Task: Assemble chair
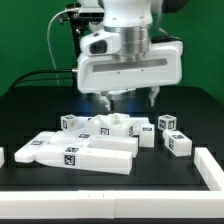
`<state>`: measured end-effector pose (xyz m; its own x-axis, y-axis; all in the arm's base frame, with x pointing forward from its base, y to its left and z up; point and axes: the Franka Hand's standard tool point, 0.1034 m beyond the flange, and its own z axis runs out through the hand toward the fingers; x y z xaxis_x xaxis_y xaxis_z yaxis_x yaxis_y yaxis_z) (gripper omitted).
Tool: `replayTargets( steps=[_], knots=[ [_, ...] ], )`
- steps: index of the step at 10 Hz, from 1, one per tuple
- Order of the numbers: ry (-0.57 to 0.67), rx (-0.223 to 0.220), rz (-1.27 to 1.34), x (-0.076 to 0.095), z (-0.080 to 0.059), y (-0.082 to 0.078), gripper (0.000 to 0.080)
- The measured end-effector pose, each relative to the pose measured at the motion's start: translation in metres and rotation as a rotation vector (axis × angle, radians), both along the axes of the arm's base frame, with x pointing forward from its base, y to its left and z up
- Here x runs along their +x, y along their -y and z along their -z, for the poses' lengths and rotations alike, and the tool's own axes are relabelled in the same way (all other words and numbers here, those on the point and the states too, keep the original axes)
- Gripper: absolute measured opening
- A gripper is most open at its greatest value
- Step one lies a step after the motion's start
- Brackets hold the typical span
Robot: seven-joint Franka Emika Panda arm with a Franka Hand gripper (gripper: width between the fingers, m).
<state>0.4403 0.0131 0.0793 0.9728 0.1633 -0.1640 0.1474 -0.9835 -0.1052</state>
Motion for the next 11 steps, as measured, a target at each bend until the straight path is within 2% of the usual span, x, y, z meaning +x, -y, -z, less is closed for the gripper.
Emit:
replayTargets(
  steps=[2, 3, 5, 7, 8, 9, 10, 11],
  knots=[
    [-0.048, 0.063, -0.209, 0.012, 0.008, 0.011, 0.0649],
    [-0.094, 0.058, -0.16, 0.007, 0.008, 0.007, 0.0649],
    [-0.082, 0.071, -0.211, 0.008, 0.009, 0.008, 0.0649],
    [0.04, 0.074, -0.392, 0.025, 0.011, 0.017, 0.0649],
    [0.134, 0.074, -0.6, 0.031, 0.011, 0.026, 0.0649],
    [0.182, 0.07, -0.745, 0.028, 0.014, 0.036, 0.0649],
    [0.174, 0.076, -0.765, 0.023, 0.017, 0.043, 0.0649],
    [0.174, 0.078, -0.849, 0.023, 0.017, 0.044, 0.0649]
  ],
)
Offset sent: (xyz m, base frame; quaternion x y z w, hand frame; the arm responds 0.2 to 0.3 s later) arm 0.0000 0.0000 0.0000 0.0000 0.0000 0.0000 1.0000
